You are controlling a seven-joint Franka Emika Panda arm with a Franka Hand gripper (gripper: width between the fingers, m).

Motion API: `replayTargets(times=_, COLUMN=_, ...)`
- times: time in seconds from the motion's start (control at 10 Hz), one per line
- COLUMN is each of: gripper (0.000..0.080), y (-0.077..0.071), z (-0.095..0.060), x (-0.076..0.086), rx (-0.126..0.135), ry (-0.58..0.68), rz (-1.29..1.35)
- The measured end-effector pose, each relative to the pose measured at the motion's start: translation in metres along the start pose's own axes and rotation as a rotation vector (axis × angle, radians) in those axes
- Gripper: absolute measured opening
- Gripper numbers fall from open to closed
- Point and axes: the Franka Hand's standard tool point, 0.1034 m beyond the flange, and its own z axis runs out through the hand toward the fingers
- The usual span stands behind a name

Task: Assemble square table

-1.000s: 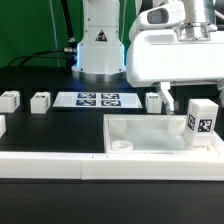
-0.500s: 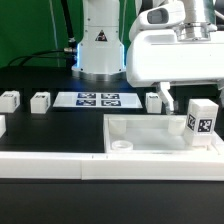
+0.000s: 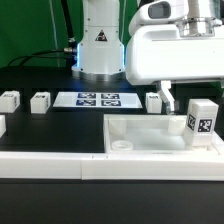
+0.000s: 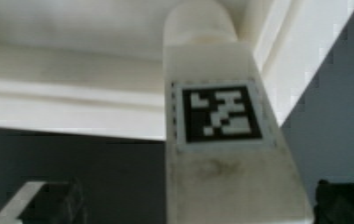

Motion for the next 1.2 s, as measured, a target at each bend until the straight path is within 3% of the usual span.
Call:
replayTargets(times=0.2, gripper=0.0649, y=0.002, z=0.001, x=0.0, rx=0.021, ry=-0.177, rz=0.011)
replayTargets(times=0.3, gripper=0.0649, y=-0.001, z=0.0, x=0.004, rx=0.028, ry=-0.21, rz=0.014)
replayTargets(times=0.6, gripper=0.0649, y=-0.006, z=-0.004, x=-0.004, rx=0.052, ry=-0.371, rz=0.017)
replayTargets(times=0.9, gripper=0.0649, y=0.0, z=-0.001, x=-0.003, rx=0.041, ry=-0.381, rz=0.005)
replayTargets(times=1.2, gripper=0.0649, y=0.009, z=0.005, x=0.008, rx=0.025, ry=-0.443, rz=0.013)
